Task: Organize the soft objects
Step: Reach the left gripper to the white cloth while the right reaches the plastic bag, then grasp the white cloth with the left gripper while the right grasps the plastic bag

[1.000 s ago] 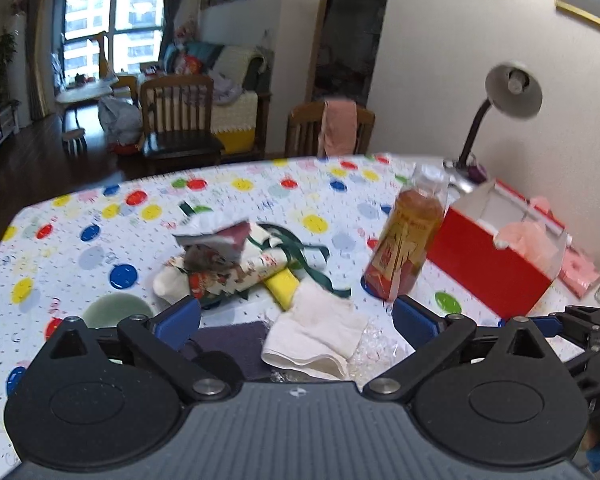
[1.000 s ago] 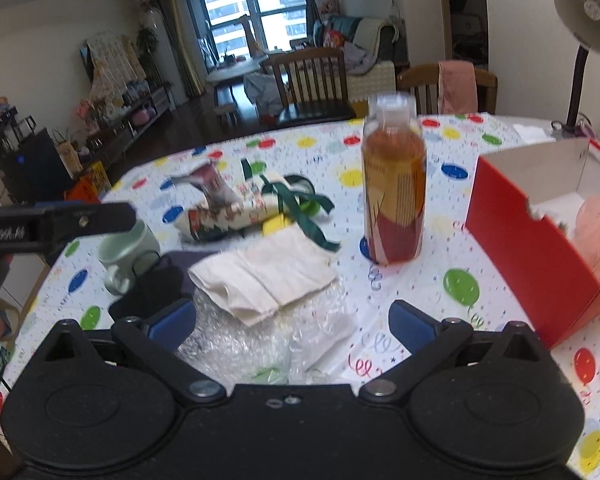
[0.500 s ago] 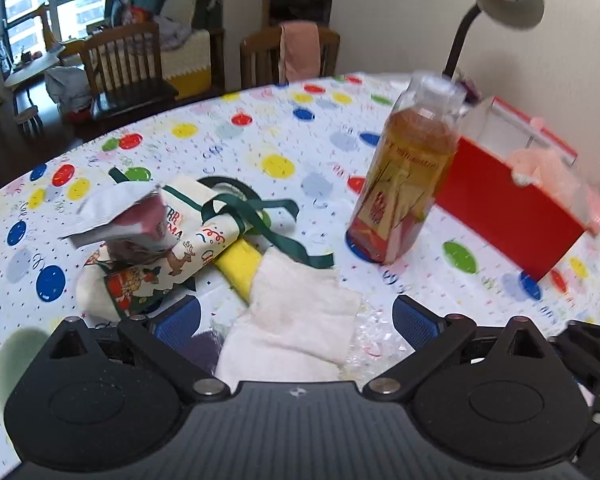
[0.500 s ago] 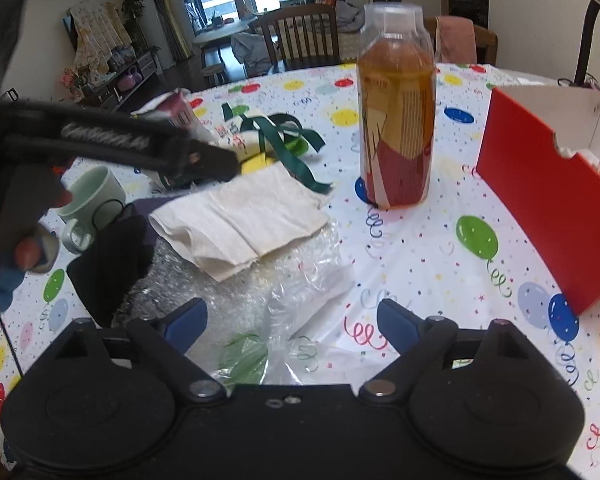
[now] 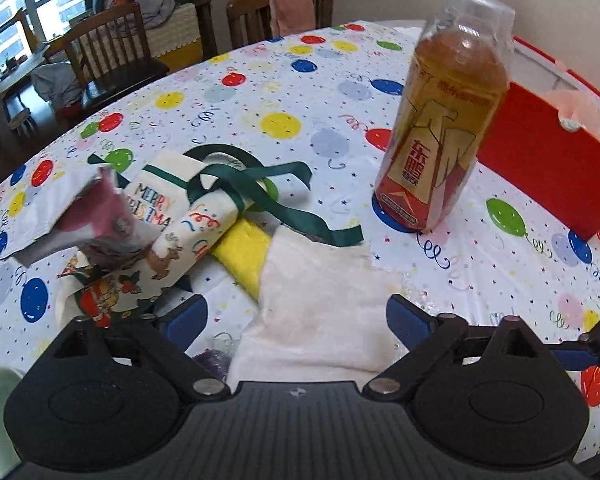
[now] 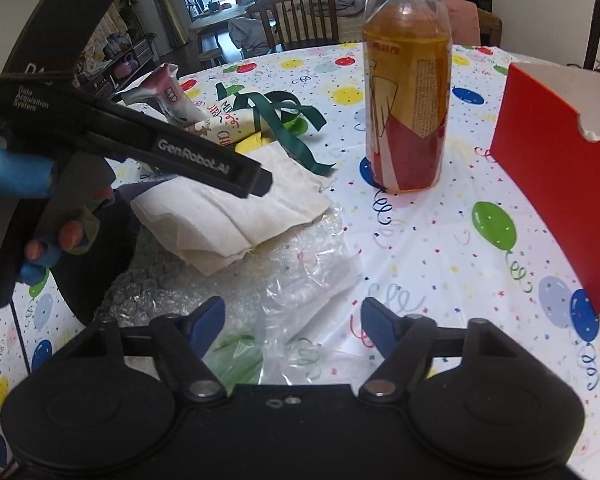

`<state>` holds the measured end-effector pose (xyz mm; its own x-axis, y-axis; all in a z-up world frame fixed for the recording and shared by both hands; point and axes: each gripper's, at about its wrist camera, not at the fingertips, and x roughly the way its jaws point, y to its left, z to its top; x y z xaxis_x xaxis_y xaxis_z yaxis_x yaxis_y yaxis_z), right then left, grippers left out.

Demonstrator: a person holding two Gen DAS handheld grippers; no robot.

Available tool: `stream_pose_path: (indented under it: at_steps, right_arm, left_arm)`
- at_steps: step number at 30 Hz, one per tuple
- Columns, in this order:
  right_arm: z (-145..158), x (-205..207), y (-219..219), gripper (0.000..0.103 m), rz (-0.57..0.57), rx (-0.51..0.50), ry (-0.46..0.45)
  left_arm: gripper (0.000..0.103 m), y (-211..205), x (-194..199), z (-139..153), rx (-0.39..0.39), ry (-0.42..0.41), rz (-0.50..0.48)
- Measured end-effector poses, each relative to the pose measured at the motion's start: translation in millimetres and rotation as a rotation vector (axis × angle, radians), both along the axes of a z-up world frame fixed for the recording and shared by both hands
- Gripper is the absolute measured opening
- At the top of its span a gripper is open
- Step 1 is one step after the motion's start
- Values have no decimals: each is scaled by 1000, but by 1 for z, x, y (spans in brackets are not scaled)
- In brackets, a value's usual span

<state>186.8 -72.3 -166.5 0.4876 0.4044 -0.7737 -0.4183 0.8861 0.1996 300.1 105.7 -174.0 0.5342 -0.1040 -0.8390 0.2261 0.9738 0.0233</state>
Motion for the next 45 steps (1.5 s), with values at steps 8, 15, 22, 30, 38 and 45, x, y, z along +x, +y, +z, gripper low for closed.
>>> stream_pose_path:
  at_steps: [8,15,22,30,38,45]
  right_arm:
    - [-13,9,1,50,-22,31,60]
    - [-15,10,-1,36,-43,52,79]
    - [-12,7,-3,33,-62,36,70]
    - [5,-5,-23,32,-93,74,45]
    - [37,-24,-56,31,-118,129,9]
    - [68,-38,-84,31,-139,135,-23]
  left_arm:
    - [62,-2,3,-6,-14,14,4]
    - [32,1,2,-13,15,27,18]
    - [10,9,-5,-4,-40,-9,25]
    - [5,12,-23,21,-123,-71,15]
    - [5,11,-48,54,-194,-114,14]
    - [5,3,-67,83,-239,-140,-6]
